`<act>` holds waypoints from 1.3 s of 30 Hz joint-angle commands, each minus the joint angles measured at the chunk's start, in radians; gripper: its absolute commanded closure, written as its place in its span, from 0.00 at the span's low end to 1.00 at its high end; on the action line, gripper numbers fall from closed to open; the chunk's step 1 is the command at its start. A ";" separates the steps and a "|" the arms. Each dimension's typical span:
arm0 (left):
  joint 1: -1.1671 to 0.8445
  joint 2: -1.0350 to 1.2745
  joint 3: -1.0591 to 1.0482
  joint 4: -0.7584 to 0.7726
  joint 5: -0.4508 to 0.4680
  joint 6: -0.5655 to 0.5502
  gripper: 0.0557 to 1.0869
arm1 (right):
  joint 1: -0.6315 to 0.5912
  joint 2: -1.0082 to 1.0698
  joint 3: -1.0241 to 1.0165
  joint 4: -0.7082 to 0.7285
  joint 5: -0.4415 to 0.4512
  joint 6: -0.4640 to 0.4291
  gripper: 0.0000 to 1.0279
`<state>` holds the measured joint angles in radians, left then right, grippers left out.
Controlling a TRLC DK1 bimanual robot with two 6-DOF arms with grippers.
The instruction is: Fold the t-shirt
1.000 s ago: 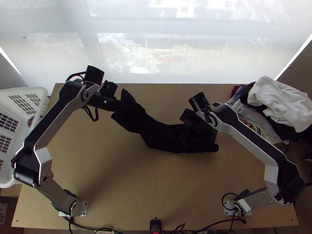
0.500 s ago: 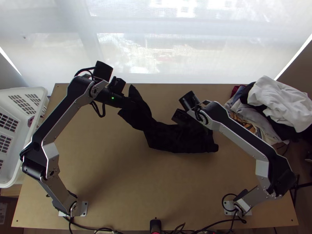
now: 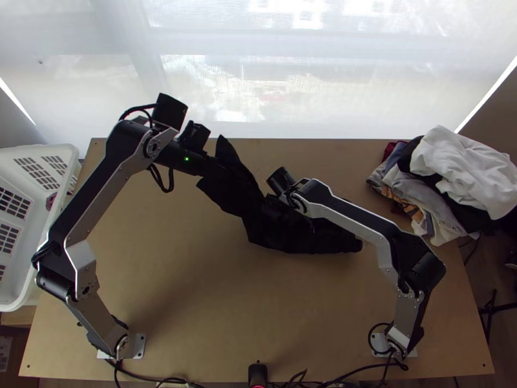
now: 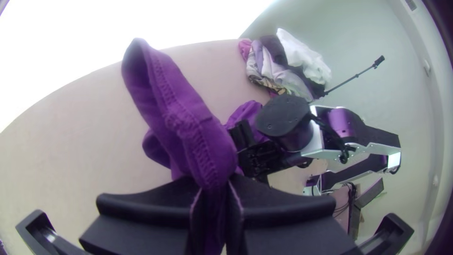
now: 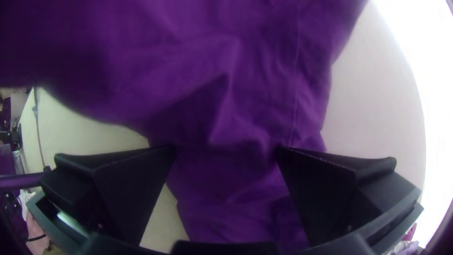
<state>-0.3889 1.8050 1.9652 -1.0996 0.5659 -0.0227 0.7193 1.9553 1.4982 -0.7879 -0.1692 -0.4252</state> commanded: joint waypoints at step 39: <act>-0.334 0.370 0.325 0.093 -0.004 -0.072 0.97 | -0.409 -0.575 -0.116 -0.198 -0.052 0.051 0.04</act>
<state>-0.6514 2.1181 2.2467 -1.0580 0.5621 -0.0769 0.3882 1.4773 1.4506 -0.9745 -0.2218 -0.3740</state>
